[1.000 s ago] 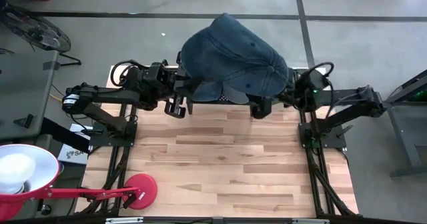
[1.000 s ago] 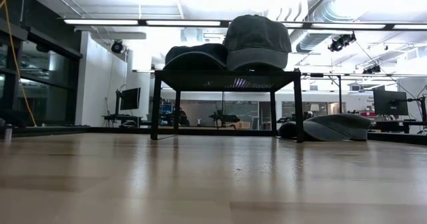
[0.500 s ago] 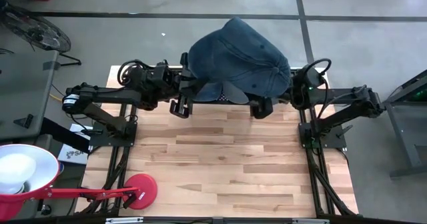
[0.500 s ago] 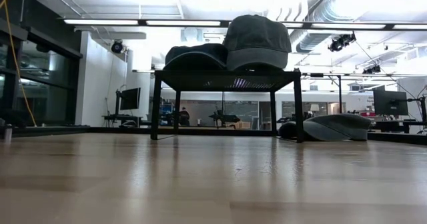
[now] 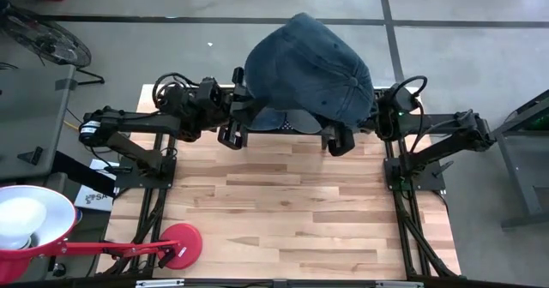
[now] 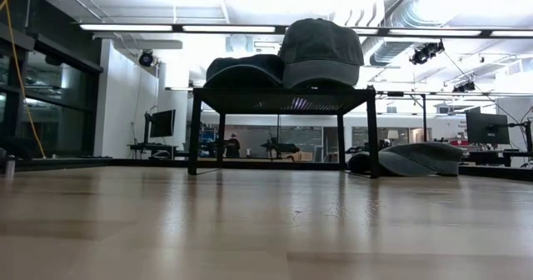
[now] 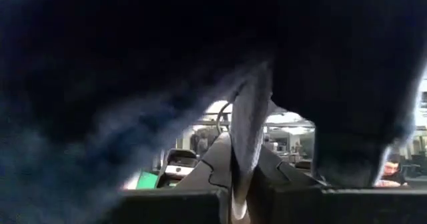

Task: Pick & Place hat
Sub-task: Stack the blue cap on top of the stacked blue caps on the shelf

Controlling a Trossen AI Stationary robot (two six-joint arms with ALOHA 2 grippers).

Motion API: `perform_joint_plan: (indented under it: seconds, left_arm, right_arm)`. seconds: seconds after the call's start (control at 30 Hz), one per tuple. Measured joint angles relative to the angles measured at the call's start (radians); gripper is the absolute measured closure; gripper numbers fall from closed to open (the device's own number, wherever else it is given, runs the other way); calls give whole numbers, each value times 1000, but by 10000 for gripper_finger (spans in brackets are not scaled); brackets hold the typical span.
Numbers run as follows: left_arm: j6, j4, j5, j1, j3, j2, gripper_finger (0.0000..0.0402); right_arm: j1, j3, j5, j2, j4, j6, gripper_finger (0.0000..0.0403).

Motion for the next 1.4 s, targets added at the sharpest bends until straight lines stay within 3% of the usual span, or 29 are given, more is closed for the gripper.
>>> perform_joint_plan:
  seconds: [0.23, 0.47, 0.67, 0.8, 0.9, 1.13, 1.4]
  left_arm:
    - [11, -204, -35, -2, -5, 8, 303]
    - [87, -497, -68, -2, -2, -57, 234]
    - [168, -783, -70, -3, -4, -153, 223]
    - [192, -923, -126, -2, 0, -231, 223]
    - [187, -960, -155, -2, 0, -259, 222]
    - [158, -953, -150, -2, 1, -227, 222]
    - [81, -955, 20, -2, 0, -72, 222]
  right_arm:
    - [0, 0, 44, -61, -114, 32, 398]
    - [1, 0, 70, -180, -500, 192, 399]
    - [15, 4, 18, -270, -847, 353, 399]
    - [42, 0, -73, -290, -1106, 459, 399]
    - [73, -1, -81, -286, -1300, 521, 399]
    - [118, 0, -104, -223, -1504, 555, 399]
    - [121, 0, -284, -135, -1657, 540, 399]
